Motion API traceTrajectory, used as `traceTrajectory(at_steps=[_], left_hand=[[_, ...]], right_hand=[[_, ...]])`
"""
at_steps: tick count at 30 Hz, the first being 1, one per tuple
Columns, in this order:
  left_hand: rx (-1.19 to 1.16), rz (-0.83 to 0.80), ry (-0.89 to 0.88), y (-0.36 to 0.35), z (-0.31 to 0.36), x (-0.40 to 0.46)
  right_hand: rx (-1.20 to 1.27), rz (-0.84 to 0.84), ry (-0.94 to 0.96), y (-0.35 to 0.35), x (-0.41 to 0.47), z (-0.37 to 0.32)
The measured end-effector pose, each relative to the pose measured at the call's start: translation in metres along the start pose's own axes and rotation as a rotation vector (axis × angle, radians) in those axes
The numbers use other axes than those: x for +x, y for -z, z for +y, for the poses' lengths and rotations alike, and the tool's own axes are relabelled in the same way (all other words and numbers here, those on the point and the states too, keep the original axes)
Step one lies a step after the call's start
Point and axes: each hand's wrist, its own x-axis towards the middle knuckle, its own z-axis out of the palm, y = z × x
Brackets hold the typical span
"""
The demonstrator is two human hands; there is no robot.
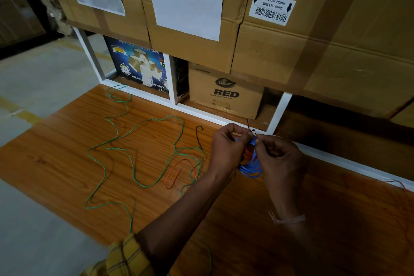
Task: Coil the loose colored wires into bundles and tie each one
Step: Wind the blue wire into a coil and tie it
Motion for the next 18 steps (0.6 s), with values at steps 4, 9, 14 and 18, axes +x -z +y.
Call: traceTrajectory(at_steps=[4, 9, 14, 18], left_hand=[[0.016, -0.003, -0.010, 0.000, -0.001, 0.000], [0.028, 0.011, -0.023, 0.000, -0.002, -0.001], [0.066, 0.025, -0.046, 0.001, -0.007, 0.000], [0.106, 0.036, -0.093, 0.001, -0.010, -0.001]], right_hand=[[0.035, -0.014, -0.024, 0.001, 0.000, -0.001], [0.058, -0.033, -0.062, 0.001, 0.001, -0.002], [0.074, -0.031, -0.078, 0.000, 0.001, 0.000], [0.093, -0.039, -0.098, 0.000, 0.001, 0.002]])
